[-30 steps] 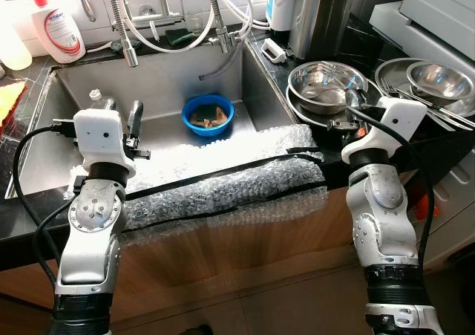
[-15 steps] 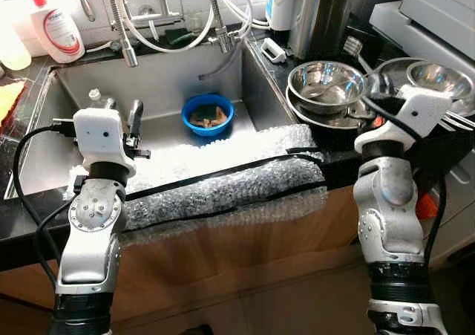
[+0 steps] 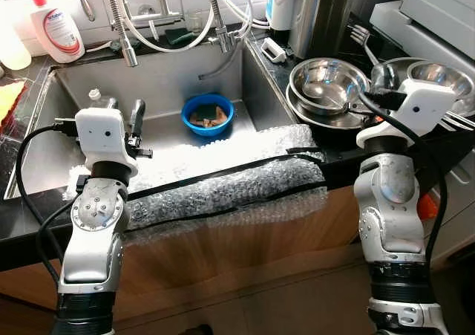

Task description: Kitchen organization

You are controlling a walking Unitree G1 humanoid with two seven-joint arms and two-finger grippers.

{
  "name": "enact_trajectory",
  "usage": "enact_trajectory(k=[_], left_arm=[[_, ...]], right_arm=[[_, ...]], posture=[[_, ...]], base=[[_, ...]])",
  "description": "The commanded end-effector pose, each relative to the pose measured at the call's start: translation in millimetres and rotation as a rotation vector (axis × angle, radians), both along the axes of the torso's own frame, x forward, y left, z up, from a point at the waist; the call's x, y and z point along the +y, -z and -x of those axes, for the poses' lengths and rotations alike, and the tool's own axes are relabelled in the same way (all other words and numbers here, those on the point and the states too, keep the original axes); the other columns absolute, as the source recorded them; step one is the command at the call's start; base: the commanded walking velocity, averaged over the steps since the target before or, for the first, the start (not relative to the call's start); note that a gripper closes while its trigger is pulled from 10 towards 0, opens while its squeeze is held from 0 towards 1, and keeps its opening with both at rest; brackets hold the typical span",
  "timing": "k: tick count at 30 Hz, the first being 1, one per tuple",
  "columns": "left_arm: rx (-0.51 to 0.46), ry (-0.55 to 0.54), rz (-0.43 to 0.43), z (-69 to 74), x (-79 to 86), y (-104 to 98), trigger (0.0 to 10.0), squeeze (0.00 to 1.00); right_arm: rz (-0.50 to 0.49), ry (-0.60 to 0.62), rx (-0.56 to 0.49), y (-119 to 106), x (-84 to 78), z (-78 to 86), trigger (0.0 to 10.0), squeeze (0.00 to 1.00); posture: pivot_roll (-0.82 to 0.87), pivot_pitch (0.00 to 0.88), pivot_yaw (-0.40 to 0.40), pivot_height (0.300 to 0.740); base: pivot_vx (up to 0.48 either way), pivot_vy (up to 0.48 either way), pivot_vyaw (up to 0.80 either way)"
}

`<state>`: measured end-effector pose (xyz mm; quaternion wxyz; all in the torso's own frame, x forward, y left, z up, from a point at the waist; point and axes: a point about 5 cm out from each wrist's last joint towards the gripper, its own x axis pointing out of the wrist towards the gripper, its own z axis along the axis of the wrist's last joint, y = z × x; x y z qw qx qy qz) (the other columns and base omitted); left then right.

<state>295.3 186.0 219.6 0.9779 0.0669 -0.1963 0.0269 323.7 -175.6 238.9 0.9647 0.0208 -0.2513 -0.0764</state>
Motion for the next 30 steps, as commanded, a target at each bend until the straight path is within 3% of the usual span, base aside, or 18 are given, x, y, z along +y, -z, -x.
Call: enact_trajectory(k=[1,8,9,10,11,12,18,20,21,23,25,27,30], left_arm=[[-0.011,-0.001,-0.005,0.9,-1.6,-3.4,10.0,0.00],[-0.011,0.001,0.002,-1.6,-1.5,-4.4,10.0,0.00],[-0.011,0.001,0.004,-1.8,-1.4,-4.5,10.0,0.00],[-0.010,0.003,0.014,-2.3,-1.2,-4.4,10.0,0.00],[-0.010,0.003,0.014,-2.3,-1.2,-4.4,10.0,0.00],[-0.011,0.004,0.027,-2.9,-0.9,-5.3,10.0,0.00],[-0.023,0.001,0.077,-5.7,5.0,-14.9,10.0,0.00],[-0.062,0.024,0.064,-8.0,6.5,-30.9,10.0,0.00],[-0.090,0.072,0.069,-10.5,3.9,-46.8,10.0,0.00],[-0.094,0.107,0.083,-11.4,1.4,-52.6,10.0,0.00],[-0.076,0.228,0.190,-13.0,-6.8,-60.4,10.0,0.00],[-0.052,0.262,0.236,-13.5,-8.3,-56.5,10.0,0.00],[0.085,0.352,0.357,-14.3,-13.2,-28.2,10.0,0.00]], right_arm=[[0.003,0.011,-0.027,-4.4,2.1,5.1,0.0,0.00],[0.001,-0.004,-0.036,-7.4,6.1,5.6,0.0,0.00],[-0.001,-0.015,-0.044,-9.9,7.2,5.5,2.3,0.00],[-0.016,-0.051,-0.060,-14.1,10.4,5.3,7.7,0.00],[-0.016,-0.051,-0.060,-14.1,10.4,5.3,7.7,0.00],[-0.022,-0.086,-0.078,-19.0,14.5,6.0,10.0,0.00],[-0.129,-0.233,-0.110,-26.9,25.6,10.4,10.0,0.00],[-0.190,-0.308,-0.120,-29.0,27.8,13.0,10.0,0.00],[-0.265,-0.408,-0.123,-29.6,31.3,15.6,10.0,0.00],[-0.286,-0.447,-0.121,-29.0,32.8,16.7,10.0,0.00],[-0.327,-0.514,-0.088,-20.4,34.7,19.2,10.0,0.00],[-0.344,-0.509,-0.072,-14.9,33.2,19.0,10.0,0.00],[-0.478,-0.569,-0.048,-1.0,33.4,21.4,10.0,0.00]], posture=[[-0.04,0.110,0.059,0.740],[-0.04,0.109,0.061,0.740],[-0.04,0.109,0.061,0.740],[-0.04,0.109,0.061,0.740],[-0.04,0.109,0.061,0.740],[-0.04,0.108,0.059,0.740],[-0.04,0.116,0.060,0.740],[-0.04,0.116,0.061,0.740],[-0.04,0.116,0.061,0.740],[-0.04,0.116,0.061,0.740],[-0.04,0.115,0.062,0.740],[-0.04,0.114,0.061,0.740],[-0.04,0.113,0.064,0.740]], base=[[0.000,0.000,0.00],[0.000,0.000,0.00],[0.000,0.000,0.00],[0.000,0.000,0.00],[0.000,0.000,0.00],[0.000,0.000,0.00],[0.000,0.000,0.00],[0.000,0.000,0.00],[0.000,0.000,0.00],[0.000,0.000,0.00],[0.000,0.000,0.00],[0.000,0.000,0.00],[0.000,0.000,0.00]])
